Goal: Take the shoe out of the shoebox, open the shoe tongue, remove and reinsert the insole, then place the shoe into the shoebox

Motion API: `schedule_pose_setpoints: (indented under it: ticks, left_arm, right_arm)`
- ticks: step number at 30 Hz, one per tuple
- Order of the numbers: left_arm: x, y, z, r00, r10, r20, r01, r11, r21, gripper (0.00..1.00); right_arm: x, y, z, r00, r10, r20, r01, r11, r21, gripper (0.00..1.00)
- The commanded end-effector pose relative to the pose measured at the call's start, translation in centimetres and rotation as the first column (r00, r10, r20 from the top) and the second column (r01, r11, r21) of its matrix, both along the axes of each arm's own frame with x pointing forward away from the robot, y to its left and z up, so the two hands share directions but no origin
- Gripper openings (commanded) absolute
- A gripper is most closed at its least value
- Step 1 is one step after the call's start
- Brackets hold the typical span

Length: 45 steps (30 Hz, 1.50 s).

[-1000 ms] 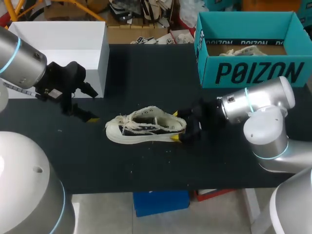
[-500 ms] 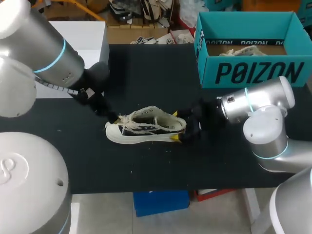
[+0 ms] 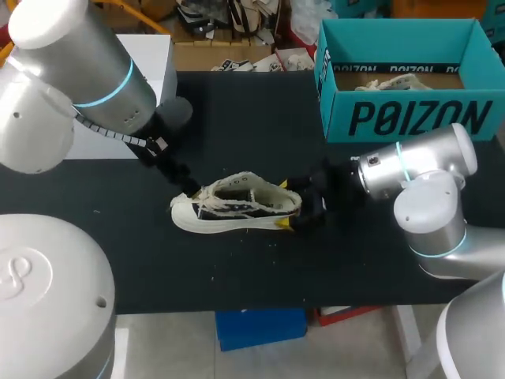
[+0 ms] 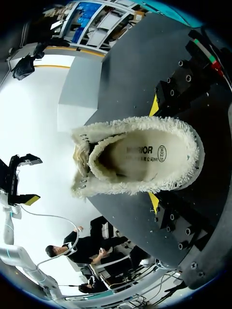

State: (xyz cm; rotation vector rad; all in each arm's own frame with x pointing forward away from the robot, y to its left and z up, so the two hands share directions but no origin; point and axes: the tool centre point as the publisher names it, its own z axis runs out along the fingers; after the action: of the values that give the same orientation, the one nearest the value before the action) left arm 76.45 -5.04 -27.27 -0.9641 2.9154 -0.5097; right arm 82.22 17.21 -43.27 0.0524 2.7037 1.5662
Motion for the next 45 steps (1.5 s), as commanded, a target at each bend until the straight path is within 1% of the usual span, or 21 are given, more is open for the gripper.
schedule_pose_setpoints:
  ticks: [1,3,5,7,19,20,21,22,23,27,28,31,32,34,38,42,45]
  left_arm:
    - [0.3,-1.9,-1.0,0.976,0.191,-0.109,-0.186,0.981,0.054,1.00]
    - [0.4,-2.8,-1.1,0.938,0.283,-0.200,-0.278,0.959,0.054,1.00]
    - [0.9,-3.6,-1.5,0.882,0.404,-0.243,-0.385,0.914,0.124,1.00]
    - [1.5,-4.3,-1.4,0.823,0.476,-0.309,-0.469,0.877,0.102,1.00]
    - [1.5,-4.3,-1.4,0.823,0.476,-0.309,-0.469,0.877,0.102,1.00]
    - [1.6,-4.3,-1.6,0.824,0.506,-0.257,-0.484,0.863,0.145,1.00]
    - [1.5,-4.6,-1.8,0.831,0.507,-0.229,-0.479,0.861,0.171,1.00]
    - [1.5,-5.1,-1.8,0.836,0.502,-0.221,-0.471,0.864,0.181,1.00]
    - [1.5,-5.7,-1.9,0.824,0.521,-0.222,-0.484,0.852,0.201,1.00]
    - [1.9,-8.0,-2.2,0.821,0.550,-0.154,-0.496,0.820,0.285,1.00]
    - [1.8,-8.4,-2.3,0.817,0.555,-0.155,-0.494,0.813,0.309,1.00]
    - [1.8,-9.6,-2.8,0.798,0.590,-0.125,-0.509,0.770,0.385,1.00]
    - [1.9,-9.8,-3.1,0.785,0.610,-0.109,-0.524,0.747,0.409,1.00]
    - [2.0,-10.2,-3.6,0.774,0.629,-0.070,-0.541,0.716,0.442,1.00]
    - [2.2,-11.0,-4.4,0.756,0.654,-0.039,-0.567,0.683,0.460,1.00]
    - [2.4,-11.7,-5.0,0.742,0.669,-0.043,-0.587,0.679,0.441,1.00]
    - [2.8,-12.1,-5.4,0.732,0.681,-0.022,-0.608,0.668,0.430,1.00]
  right_arm:
    - [0.1,0.1,-0.3,1.000,-0.002,0.000,0.002,1.000,-0.001,0.00]
    - [0.1,0.1,-0.3,1.000,-0.002,0.000,0.002,1.000,-0.001,0.00]
    - [0.1,0.1,-0.3,1.000,-0.002,0.000,0.002,1.000,-0.001,0.00]
    - [0.1,0.1,-0.3,1.000,-0.002,0.000,0.002,1.000,-0.001,0.00]
    - [0.1,0.1,-0.3,1.000,-0.002,0.000,0.002,1.000,-0.001,0.00]
    - [0.1,0.1,-0.3,1.000,-0.002,0.000,0.002,1.000,-0.001,0.00]
    - [0.1,0.1,-0.3,1.000,-0.002,0.000,0.002,1.000,-0.001,0.00]
    - [0.1,0.1,-0.3,1.000,-0.002,0.000,0.002,1.000,-0.001,0.00]
    - [0.1,0.1,-0.3,1.000,-0.002,0.000,0.002,1.000,-0.001,0.00]
    - [0.1,0.1,-0.3,1.000,-0.002,0.000,0.002,1.000,-0.001,0.00]
    - [0.1,0.1,-0.3,1.000,-0.002,0.000,0.002,1.000,-0.001,0.00]
    - [0.1,0.1,-0.3,1.000,-0.002,0.000,0.002,1.000,-0.001,0.00]
    - [0.1,0.1,-0.3,1.000,-0.002,0.000,0.002,1.000,-0.001,0.00]
    - [0.1,0.1,-0.3,1.000,-0.002,0.000,0.002,1.000,-0.001,0.00]
    - [0.1,0.1,-0.3,1.000,-0.002,0.000,0.002,1.000,-0.001,0.00]
    - [0.1,0.1,-0.3,1.000,-0.002,0.000,0.002,1.000,-0.001,0.00]
    - [0.1,0.1,-0.3,1.000,-0.002,0.000,0.002,1.000,-0.001,0.00]
